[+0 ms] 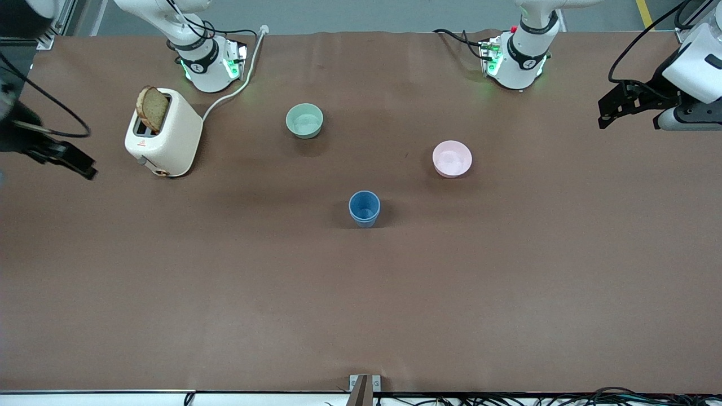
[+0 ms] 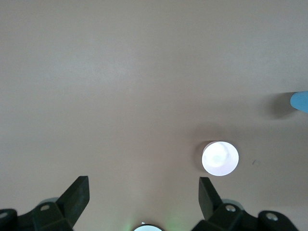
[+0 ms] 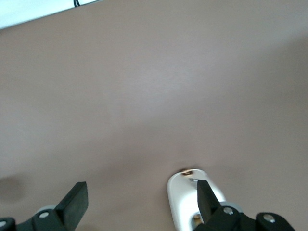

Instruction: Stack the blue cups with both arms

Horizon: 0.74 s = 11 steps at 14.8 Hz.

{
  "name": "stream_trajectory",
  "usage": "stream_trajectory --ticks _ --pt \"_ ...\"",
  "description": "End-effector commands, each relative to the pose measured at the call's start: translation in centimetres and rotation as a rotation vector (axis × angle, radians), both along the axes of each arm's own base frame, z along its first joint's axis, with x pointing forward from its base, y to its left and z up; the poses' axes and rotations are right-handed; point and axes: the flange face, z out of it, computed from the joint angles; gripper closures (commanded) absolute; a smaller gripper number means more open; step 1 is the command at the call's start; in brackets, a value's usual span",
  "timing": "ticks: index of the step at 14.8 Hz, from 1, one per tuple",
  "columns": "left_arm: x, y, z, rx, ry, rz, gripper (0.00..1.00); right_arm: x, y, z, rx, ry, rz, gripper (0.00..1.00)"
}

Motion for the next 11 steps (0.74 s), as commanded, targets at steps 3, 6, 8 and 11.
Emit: stream_trajectory --ticks 3,6,8,11 --pt "0.1 0.0 0.5 -0.002 -0.009 -0.015 0.00 -2.8 -4.5 1.5 0.006 0.043 0.142 0.00" --pt "0.1 0.1 0.5 -0.003 -0.007 -0.015 0.00 -2.6 -5.0 2.1 0.011 0.028 0.137 0.00" --pt "0.1 0.0 0.5 -0.003 -0.007 -0.013 0.00 -2.6 -5.2 2.7 0.048 0.008 0.123 0.00" --pt "0.1 0.0 0.5 -0.002 -0.007 -0.012 0.00 -2.7 -5.7 2.7 0.054 0.010 0.115 0.00"
